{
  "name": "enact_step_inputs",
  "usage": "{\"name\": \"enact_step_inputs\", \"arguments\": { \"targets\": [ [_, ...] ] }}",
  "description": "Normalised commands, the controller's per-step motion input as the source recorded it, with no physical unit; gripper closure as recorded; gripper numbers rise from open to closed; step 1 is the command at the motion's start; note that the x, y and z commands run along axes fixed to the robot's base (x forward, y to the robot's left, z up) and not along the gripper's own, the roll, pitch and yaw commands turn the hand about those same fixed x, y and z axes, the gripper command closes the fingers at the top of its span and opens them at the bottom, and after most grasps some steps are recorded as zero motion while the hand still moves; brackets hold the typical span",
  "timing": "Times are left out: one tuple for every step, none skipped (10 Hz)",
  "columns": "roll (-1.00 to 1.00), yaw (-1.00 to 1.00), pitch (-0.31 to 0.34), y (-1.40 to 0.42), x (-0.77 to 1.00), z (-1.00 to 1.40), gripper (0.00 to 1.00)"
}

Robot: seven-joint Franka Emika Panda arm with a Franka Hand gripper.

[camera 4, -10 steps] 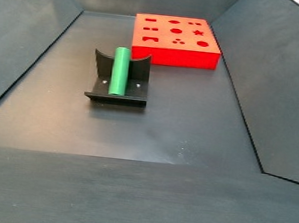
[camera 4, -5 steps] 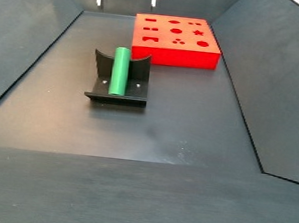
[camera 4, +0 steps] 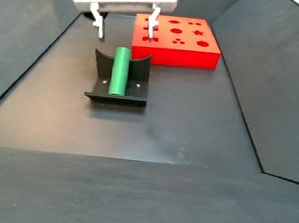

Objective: Pick up the round object. Move up. Place the round object on the fixture. Regrasp the round object. Move to above the board. Insert the round object.
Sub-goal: Regrasp the round object, then move to above the board.

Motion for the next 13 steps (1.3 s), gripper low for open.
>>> {"name": "enact_step_inputs", "arguments": {
  "targets": [
    [0.08,0.07,-0.084,0.03,0.11,-1.0,0.0],
    [0.07,0.05,-0.089,0.02,0.11,-0.95,0.0],
    [0.07,0.02,-0.088,0.01,0.09,-0.7,0.0],
    [0.07,0.01,-0.083,0.01,0.08,-0.6,0.0],
    [0.07,-0.01,-0.071,0.0,0.07,-0.41,0.0],
    [0.06,-0.01,-0.057,0.01,0.07,-0.22,0.0],
    [0.05,-0.02,-0.04,0.0,0.02,-0.17,0.0],
    [0.05,-0.02,-0.044,0.0,0.02,-0.17,0.0],
    [0.05,-0.02,-0.043,0.0,0.02,-0.17,0.0],
    [0.05,-0.02,-0.043,0.0,0.02,-0.17,0.0],
    [0.05,-0.02,-0.043,0.0,0.02,-0.17,0.0],
    [0.0,0.0,0.0,0.0,0.0,0.0,1.0],
    [0.01,0.31,-0.038,-0.1,0.12,1.0,1.0]
  ]
}}
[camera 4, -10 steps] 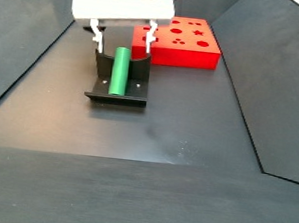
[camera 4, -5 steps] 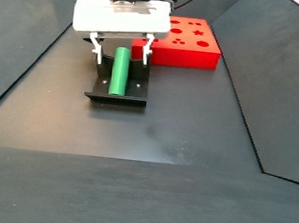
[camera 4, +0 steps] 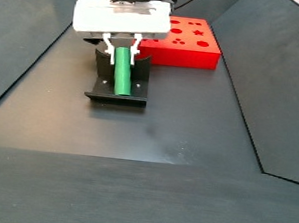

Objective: Pick up the round object. Move up. Place the round object on the fixture. Regrasp the round object. Move to above the board. Insert the round object.
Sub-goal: Move to above the board.

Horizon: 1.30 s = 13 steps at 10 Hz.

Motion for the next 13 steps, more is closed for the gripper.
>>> {"name": "enact_step_inputs", "arguments": {
  "targets": [
    [0.0,0.3,-0.037,-0.1,0.12,1.0,1.0],
    [0.0,0.25,-0.044,-0.1,0.12,1.0,1.0],
    [0.0,0.19,-0.065,-0.1,0.11,1.0,1.0],
    [0.0,0.13,-0.083,-0.1,0.11,1.0,1.0],
    [0.0,0.07,-0.082,-0.09,0.11,1.0,1.0],
    [-0.01,0.03,-0.066,-0.09,0.11,1.0,1.0],
    [-0.02,-0.01,-0.031,-0.09,0.1,1.0,1.0],
    [-0.02,-0.03,-0.001,-0.09,0.1,1.0,1.0],
    [-0.03,-0.04,0.041,-0.08,0.09,1.0,1.0],
    [-0.03,-0.03,0.072,-0.08,0.09,1.0,1.0],
    [-0.04,-0.02,0.101,-0.08,0.08,1.0,1.0],
    [-0.04,0.0,0.124,-0.07,0.08,1.0,1.0],
    [-0.04,0.03,0.151,-0.07,0.08,1.0,1.0]
  ]
}}
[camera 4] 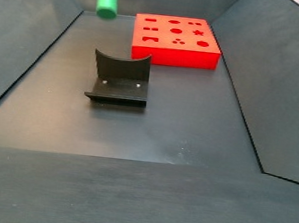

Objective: Pick up the round object. Move up. Place the round object on the fixture. Regrasp the round object. Move to above the board. Insert the round object.
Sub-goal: Move to above the board.

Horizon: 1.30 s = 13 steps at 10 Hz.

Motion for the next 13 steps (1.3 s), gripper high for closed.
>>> {"name": "enact_step_inputs", "arguments": {
  "targets": [
    [-0.04,0.05,0.162,-0.07,0.08,1.0,1.0],
    [-0.03,0.08,0.167,-0.07,0.08,1.0,1.0],
    [-0.04,0.09,0.16,-0.07,0.08,1.0,1.0],
    [-0.04,0.12,0.147,-0.06,0.07,1.0,1.0],
    [-0.04,0.13,0.136,-0.05,0.07,0.92,1.0],
    [-0.05,0.14,0.105,-0.03,0.03,0.63,1.0],
    [-0.06,0.14,0.091,-0.02,0.02,0.52,1.0],
    [-0.06,0.13,0.063,-0.02,0.02,0.3,1.0],
    [-1.0,-0.16,-0.054,-1.0,-0.77,0.02,1.0],
    [-1.0,-0.17,-0.072,-1.0,-0.78,0.0,1.0],
    [-1.0,-0.17,-0.085,-1.0,-0.82,0.01,1.0],
    [-1.0,-0.16,-0.098,-1.0,-0.87,-0.02,1.0],
    [-1.0,-0.17,-0.101,-1.0,-0.88,0.0,1.0]
  ]
}}
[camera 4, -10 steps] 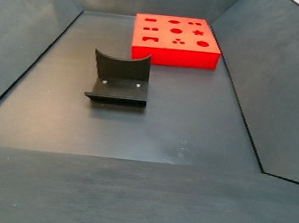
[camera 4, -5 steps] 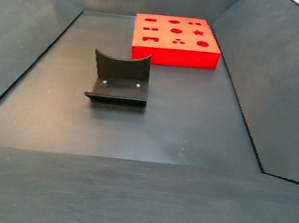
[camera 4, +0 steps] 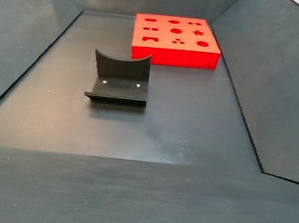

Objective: Pick up the round object. Move up. Place the round object on the fixture. Regrasp the round object. Move to above the board. Insert the round object.
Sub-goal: Move to above the board.

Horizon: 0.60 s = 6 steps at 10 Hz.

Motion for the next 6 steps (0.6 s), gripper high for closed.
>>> {"name": "enact_step_inputs", "arguments": {
  "targets": [
    [-1.0,-0.17,-0.106,-1.0,-0.92,-0.01,1.0],
    [-1.0,-0.18,-0.103,-1.0,-0.96,-0.02,1.0],
    [-1.0,-0.18,-0.104,-0.8,-0.83,0.0,1.0],
    [-1.0,-0.18,-0.104,-0.59,-0.66,-0.01,1.0],
    [-1.0,-0.18,-0.095,-0.26,-0.36,0.0,1.0],
    [-1.0,-0.18,-0.08,-0.14,-0.23,0.0,1.0]
  ]
}}
